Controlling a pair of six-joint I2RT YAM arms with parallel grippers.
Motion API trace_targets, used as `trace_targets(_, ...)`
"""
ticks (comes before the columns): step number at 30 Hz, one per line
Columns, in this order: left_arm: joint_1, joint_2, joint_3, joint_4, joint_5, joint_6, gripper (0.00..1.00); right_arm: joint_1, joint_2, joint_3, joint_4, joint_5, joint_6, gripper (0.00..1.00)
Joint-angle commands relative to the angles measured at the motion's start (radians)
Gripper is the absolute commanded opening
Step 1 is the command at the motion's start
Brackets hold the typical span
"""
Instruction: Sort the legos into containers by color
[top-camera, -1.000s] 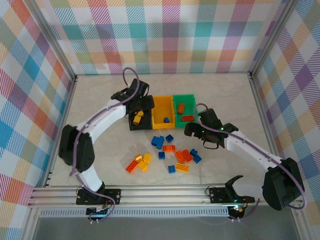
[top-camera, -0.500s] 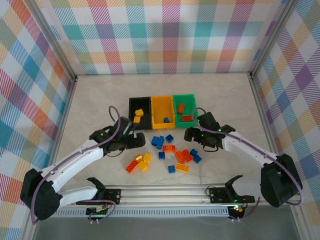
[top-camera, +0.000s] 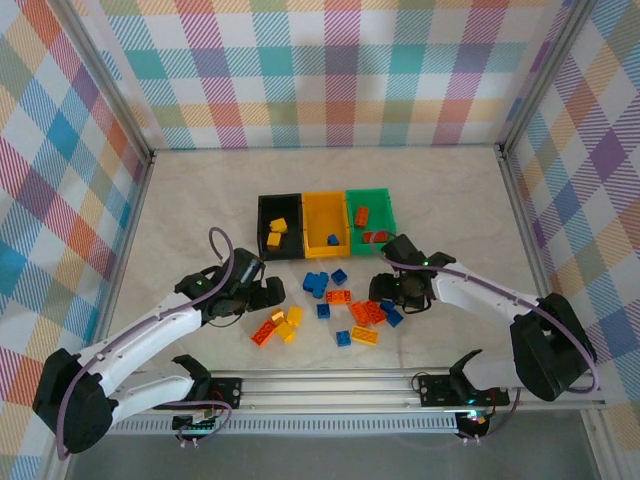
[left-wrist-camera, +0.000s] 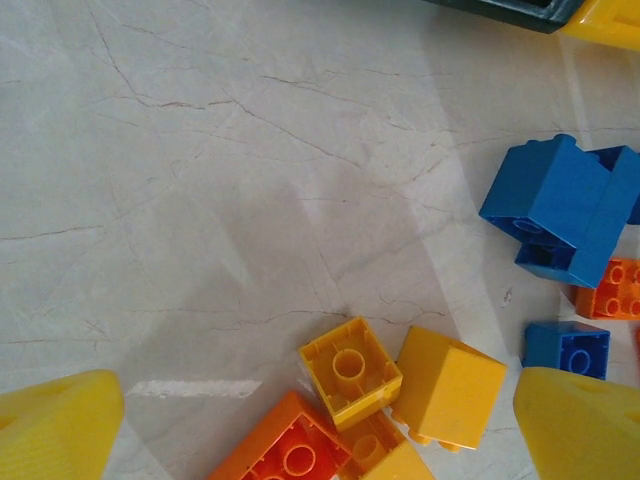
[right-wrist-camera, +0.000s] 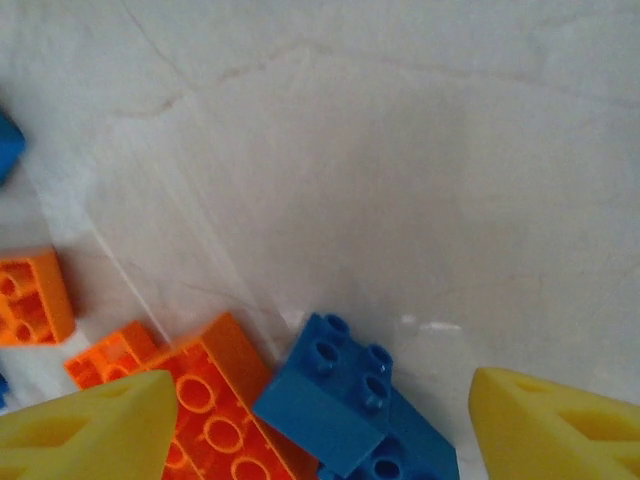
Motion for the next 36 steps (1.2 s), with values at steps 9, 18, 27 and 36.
trace_targets(9, -0.005, 0.009, -0.007, 0.022, -0.001, -0.009, 1.00, 0.002, 0.042, -0.006, -0.115, 0.183, 0.139, 0.60)
trace_targets(18, -0.007, -0.004, -0.022, 0.021, -0.006, -0.007, 1.00, -0.022, 0.114, 0.048, -0.073, 0.123, 0.096, 0.55)
trace_targets(27, -0.007, -0.039, -0.014, 0.011, -0.038, 0.001, 1.00, -0.023, 0.108, 0.062, -0.036, 0.107, 0.058, 0.33)
trace_targets(36, -0.007, -0.094, 0.012, -0.042, -0.095, 0.005, 1.00, 0.036, 0.107, 0.339, -0.009, 0.032, -0.108, 0.25)
